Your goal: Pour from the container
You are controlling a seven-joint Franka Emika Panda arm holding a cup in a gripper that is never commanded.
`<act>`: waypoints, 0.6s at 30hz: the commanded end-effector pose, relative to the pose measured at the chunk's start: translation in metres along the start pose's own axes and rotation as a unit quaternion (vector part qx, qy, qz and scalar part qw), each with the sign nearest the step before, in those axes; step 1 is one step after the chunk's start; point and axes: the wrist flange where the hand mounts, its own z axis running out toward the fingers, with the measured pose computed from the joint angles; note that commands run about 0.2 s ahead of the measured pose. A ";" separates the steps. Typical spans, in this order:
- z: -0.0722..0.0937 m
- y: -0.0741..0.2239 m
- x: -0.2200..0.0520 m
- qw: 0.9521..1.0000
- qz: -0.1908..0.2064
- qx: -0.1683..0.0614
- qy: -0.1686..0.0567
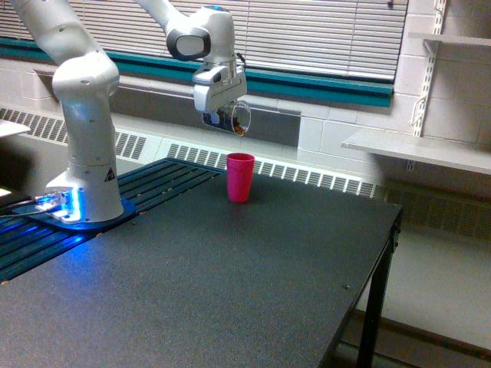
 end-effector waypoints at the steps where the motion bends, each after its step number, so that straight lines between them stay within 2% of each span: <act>1: 0.002 -0.001 -0.008 1.000 -0.019 0.002 -0.008; 18: 0.013 0.007 0.001 1.000 0.004 -0.010 -0.015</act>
